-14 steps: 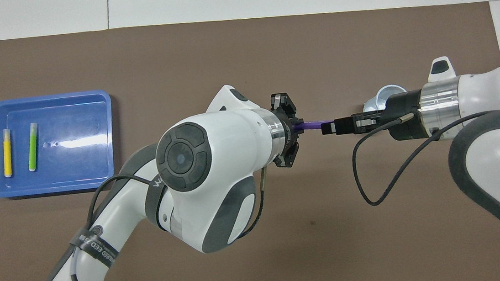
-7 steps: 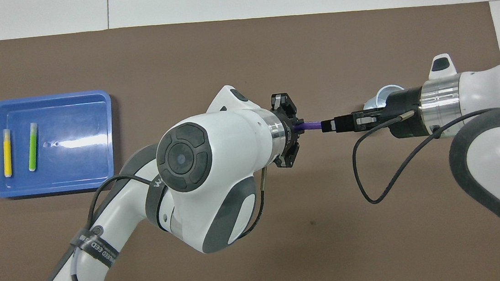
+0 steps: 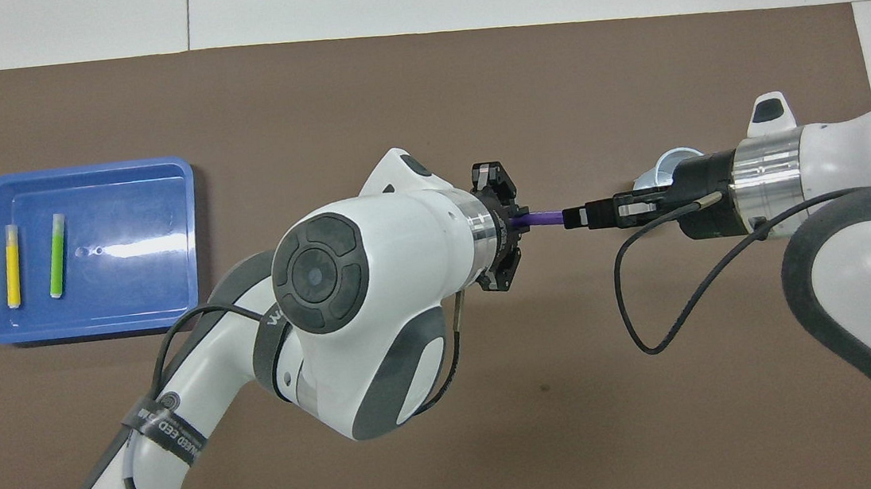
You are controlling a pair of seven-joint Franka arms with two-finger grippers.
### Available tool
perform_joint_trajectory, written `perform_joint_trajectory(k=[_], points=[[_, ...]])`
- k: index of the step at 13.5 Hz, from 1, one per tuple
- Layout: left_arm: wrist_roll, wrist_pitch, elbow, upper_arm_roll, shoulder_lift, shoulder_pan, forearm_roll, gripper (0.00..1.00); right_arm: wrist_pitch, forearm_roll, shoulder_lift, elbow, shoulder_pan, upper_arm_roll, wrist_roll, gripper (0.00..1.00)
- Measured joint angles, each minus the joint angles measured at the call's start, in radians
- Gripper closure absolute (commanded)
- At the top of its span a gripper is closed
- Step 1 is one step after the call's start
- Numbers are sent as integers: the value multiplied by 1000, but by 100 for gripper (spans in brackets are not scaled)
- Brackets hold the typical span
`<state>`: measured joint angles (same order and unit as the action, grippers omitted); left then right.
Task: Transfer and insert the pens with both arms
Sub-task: 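Close the right gripper on the purple pen tip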
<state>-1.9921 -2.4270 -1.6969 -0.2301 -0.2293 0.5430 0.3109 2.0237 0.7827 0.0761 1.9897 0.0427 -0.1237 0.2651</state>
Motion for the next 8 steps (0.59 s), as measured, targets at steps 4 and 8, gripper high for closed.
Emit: perform_joint_trajectory(k=[4,8], points=[[0,-7,-1,0,-9,0,0,96,1,-5,0,-6,4,-4,2,100],[0,-9,-1,-1,-10,0,0,84,1,-5,-1,-7,4,-5,5,100]])
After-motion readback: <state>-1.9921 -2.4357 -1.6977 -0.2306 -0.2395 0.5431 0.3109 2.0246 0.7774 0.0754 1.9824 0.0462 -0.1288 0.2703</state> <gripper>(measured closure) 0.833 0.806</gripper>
